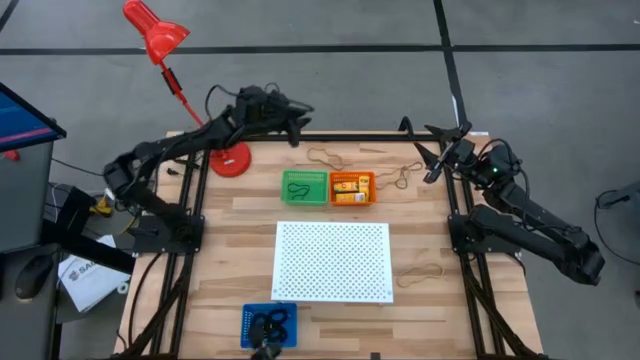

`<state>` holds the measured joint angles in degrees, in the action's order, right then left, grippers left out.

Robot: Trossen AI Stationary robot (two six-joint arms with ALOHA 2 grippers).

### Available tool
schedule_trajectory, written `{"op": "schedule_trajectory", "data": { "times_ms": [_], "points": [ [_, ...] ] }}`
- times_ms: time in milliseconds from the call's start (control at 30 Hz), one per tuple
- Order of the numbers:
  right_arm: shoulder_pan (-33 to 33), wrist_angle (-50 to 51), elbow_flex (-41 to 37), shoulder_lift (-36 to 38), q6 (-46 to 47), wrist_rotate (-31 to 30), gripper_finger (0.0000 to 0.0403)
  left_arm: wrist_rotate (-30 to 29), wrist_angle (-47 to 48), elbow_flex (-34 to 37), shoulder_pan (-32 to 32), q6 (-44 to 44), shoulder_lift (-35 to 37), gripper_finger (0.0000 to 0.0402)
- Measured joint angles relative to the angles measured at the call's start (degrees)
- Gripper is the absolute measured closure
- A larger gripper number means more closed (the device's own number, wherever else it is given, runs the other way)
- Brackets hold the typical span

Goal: Pick & Place Office Desk Supplies
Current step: Put the brown rubber band into the green bin

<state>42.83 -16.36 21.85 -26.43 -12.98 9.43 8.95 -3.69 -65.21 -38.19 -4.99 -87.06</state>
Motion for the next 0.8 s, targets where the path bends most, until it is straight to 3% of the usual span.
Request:
{"op": "schedule_trajectory", "data": {
  "times_ms": [233,500,800],
  "points": [
    [0.0,-2.6,0.0,-0.4,2.7,0.7,0.0154,1.6,4.4,-13.0,-4.3,0.0,-10.1,0.0263],
    [0.1,-2.3,0.0,-0.7,4.0,1.2,0.0154,11.9,24.0,-28.3,-9.9,0.4,-20.3,0.0262],
    [2.4,-1.8,0.0,-2.8,3.5,1.3,0.0154,13.4,46.2,-36.4,-8.3,18.9,-28.4,0.0262]
  ]
}}
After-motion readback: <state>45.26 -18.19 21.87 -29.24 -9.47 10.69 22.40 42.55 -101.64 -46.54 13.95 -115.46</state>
